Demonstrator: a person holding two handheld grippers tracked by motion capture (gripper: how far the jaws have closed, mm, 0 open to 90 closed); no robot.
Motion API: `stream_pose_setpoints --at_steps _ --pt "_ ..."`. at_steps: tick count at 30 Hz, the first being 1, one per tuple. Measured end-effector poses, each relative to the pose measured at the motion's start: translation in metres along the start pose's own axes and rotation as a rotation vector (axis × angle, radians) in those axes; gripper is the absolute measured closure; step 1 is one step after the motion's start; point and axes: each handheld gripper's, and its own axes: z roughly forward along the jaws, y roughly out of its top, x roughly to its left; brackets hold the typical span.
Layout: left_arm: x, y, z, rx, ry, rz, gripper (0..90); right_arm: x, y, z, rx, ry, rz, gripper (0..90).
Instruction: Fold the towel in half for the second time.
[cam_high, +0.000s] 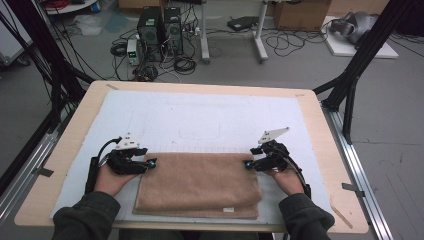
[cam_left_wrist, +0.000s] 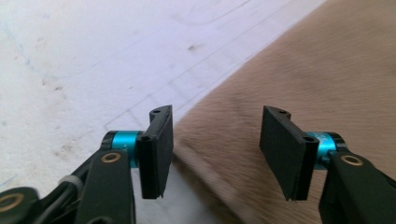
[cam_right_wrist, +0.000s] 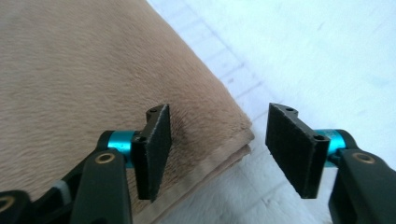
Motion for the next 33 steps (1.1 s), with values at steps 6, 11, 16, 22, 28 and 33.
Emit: stream_pose_setpoints --at_steps 6,11,16,22,28,33 --pt "0.002 -0.002 0.008 0.008 -0.025 -0.021 49.4 -0.004 -0.002 0.008 -0.001 0.063 0.012 52.2" --pt "0.002 -0.004 0.009 0.003 -0.05 -0.028 61.3 -0.002 -0.002 0.008 -0.008 0.097 -0.001 68.4" --pt "-0.001 -0.003 0.007 0.004 -0.046 -0.015 75.3 0.004 0.002 0.006 0.003 0.079 -0.056 77.1" --pt "-0.004 0.002 0.006 -0.02 -0.013 -0.027 78.8 0.0 0.006 -0.001 -0.024 0.061 -0.056 79.4" --pt "0.016 0.037 0.012 -0.097 0.022 -0.065 79.1 -0.023 0.037 -0.015 -0.059 -0.032 -0.06 79.5" --pt "0.043 0.081 0.024 -0.151 0.066 -0.106 79.6 -0.052 0.076 -0.023 -0.085 -0.111 -0.051 79.4"
